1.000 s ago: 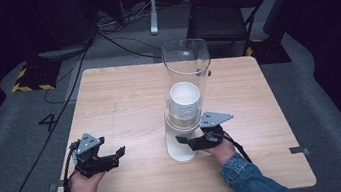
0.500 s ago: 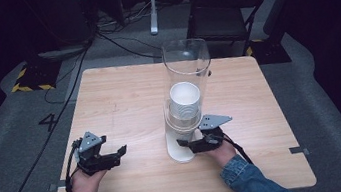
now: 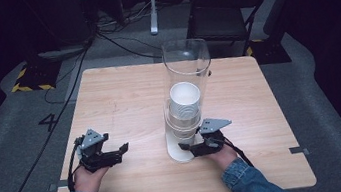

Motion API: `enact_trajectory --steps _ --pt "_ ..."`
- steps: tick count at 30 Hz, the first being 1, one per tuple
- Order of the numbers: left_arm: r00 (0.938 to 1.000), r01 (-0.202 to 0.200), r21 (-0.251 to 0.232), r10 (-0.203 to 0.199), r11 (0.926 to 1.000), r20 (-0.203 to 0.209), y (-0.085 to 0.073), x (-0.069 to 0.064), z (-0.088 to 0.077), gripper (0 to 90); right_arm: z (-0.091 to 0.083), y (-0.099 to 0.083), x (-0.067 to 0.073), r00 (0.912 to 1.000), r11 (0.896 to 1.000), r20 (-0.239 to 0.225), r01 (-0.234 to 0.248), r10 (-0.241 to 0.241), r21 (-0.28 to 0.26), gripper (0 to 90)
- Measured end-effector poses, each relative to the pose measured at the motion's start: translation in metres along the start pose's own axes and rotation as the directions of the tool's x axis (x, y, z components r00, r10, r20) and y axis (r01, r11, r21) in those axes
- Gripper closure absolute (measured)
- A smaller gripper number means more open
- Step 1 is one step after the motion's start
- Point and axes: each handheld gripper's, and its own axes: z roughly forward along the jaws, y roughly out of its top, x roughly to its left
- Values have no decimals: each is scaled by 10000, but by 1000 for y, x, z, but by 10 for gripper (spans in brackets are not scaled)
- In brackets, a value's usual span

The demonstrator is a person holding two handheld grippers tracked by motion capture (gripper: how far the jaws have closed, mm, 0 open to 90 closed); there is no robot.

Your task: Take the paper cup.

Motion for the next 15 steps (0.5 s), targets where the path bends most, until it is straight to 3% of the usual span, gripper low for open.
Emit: enact_trajectory --steps 15 --pt "9997 -138 94 136 9999 205 6 -1 14 154 -4 -9 0 9998 9990 213 -65 56 450 328"
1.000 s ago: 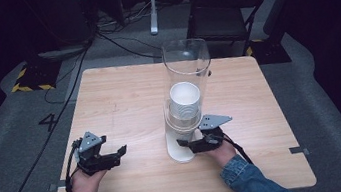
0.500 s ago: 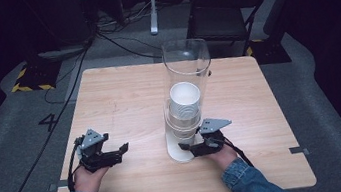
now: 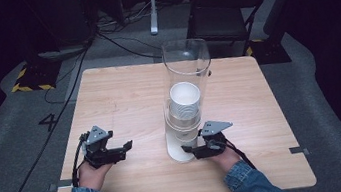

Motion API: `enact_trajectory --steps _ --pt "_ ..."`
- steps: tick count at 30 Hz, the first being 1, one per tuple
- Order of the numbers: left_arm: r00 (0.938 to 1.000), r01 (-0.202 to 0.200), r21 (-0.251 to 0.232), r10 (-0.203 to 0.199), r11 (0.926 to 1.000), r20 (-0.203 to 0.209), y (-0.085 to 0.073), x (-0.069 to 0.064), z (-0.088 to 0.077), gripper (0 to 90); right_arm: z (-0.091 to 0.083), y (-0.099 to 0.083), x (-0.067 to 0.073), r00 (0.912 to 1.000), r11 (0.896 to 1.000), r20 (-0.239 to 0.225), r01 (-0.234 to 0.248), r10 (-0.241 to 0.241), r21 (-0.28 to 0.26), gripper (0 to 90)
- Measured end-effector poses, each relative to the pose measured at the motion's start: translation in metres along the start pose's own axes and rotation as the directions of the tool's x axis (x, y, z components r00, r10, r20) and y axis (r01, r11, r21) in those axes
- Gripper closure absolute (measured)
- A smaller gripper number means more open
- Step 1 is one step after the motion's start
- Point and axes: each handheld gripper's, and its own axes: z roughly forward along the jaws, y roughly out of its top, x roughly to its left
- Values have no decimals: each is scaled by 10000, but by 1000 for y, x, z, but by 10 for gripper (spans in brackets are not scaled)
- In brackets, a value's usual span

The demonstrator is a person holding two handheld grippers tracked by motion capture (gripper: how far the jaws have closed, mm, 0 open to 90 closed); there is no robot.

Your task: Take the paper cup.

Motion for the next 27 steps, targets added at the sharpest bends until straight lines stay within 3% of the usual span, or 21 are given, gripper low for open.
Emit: enact_trajectory --steps 8,27 --pt "9999 73 22 -73 10000 93 2 1 8 154 -6 -4 -2 9998 9997 169 -108 105 199 326" --pt "9983 -344 67 340 9994 477 17 -3 33 156 -38 -16 -11 9941 9998 1074 -172 157 133 326"
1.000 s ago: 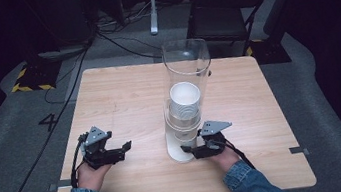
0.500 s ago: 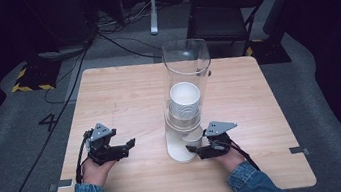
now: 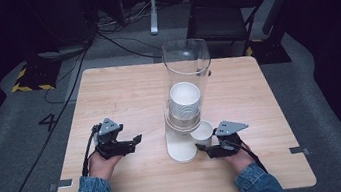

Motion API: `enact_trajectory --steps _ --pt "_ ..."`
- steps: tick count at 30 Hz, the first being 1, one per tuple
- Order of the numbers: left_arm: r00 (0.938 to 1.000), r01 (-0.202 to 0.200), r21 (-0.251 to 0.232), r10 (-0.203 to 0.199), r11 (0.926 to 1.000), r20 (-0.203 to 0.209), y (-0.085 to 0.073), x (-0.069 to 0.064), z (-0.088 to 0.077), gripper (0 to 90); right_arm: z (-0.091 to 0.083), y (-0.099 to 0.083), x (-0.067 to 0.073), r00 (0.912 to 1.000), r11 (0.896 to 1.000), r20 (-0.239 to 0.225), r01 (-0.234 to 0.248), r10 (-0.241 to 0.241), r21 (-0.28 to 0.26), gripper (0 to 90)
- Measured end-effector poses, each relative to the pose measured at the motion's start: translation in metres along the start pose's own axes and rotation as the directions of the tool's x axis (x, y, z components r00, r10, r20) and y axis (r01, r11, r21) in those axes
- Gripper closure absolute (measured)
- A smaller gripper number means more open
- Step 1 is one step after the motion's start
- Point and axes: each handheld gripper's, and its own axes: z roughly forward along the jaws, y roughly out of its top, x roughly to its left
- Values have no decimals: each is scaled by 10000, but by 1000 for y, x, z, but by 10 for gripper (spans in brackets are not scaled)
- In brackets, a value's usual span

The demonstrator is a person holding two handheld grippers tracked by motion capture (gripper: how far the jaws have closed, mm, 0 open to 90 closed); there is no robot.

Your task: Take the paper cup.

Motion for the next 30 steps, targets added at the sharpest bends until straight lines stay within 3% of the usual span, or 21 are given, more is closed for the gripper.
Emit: enact_trajectory --steps 9,16,18,30 --pt "10000 -79 90 79 9999 -55 4 -2 3 155 -22 3 -15 9984 9982 488 -257 283 -543 327" --pt "9994 -77 155 82 9999 -338 -3 1 -6 155 -46 17 -41 9904 9902 1132 -656 797 -1231 326" --pt "9991 -50 196 58 9998 -410 -4 0 -8 155 -49 18 -46 9891 9877 1137 -775 933 -1360 325" --pt "9963 -271 566 316 9980 -797 -9 -2 -17 154 -60 23 -69 9751 9829 1737 -1129 1377 -1456 324"
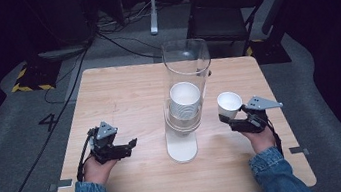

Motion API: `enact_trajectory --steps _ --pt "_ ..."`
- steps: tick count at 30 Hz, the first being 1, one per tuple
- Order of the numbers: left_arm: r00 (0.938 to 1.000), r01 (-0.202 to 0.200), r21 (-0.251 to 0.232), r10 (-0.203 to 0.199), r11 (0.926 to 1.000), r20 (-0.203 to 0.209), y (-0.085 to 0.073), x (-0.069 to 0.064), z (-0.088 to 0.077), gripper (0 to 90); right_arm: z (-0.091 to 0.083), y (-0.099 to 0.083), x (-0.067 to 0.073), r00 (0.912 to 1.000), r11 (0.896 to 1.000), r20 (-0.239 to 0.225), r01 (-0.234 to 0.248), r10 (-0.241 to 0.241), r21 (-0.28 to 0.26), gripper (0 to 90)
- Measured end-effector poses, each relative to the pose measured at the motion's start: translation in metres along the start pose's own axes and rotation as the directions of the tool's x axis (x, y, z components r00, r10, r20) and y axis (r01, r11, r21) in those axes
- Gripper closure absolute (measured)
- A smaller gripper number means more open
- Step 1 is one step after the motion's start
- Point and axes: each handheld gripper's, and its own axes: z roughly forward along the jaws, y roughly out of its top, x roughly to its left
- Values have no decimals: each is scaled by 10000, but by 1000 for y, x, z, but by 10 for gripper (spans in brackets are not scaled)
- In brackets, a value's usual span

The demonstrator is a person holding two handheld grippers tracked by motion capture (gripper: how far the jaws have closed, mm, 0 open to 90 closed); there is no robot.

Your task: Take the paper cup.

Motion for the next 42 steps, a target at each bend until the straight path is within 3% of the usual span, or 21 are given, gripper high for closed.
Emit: enact_trajectory --steps 2,11,16,26,31,38,42 --pt "9999 -90 60 91 9999 -50 0 0 -1 154 0 0 -1 10000 10000 63 -39 39 28 324" --pt "9994 218 61 -216 9997 -285 -11 2 -8 154 9 -3 -18 9976 9985 568 -421 401 351 320" --pt "9986 347 85 -343 9994 -414 -19 3 -16 154 23 -10 -28 9926 9940 971 -797 723 743 320" --pt "9958 620 115 -611 9980 -680 -32 7 -29 154 46 -22 -37 9890 9933 1369 -688 557 932 318" --pt "9934 833 50 -826 9965 -796 -37 9 -32 154 54 -26 -38 9889 9913 1393 -679 518 1130 318" --pt "9937 786 113 -774 9968 -813 -39 10 -33 154 59 -30 -38 9899 9886 1259 -806 645 1275 316" --pt "9941 804 156 -790 9966 -746 -38 11 -32 155 63 -34 -38 9900 9816 1189 -954 762 1652 313"
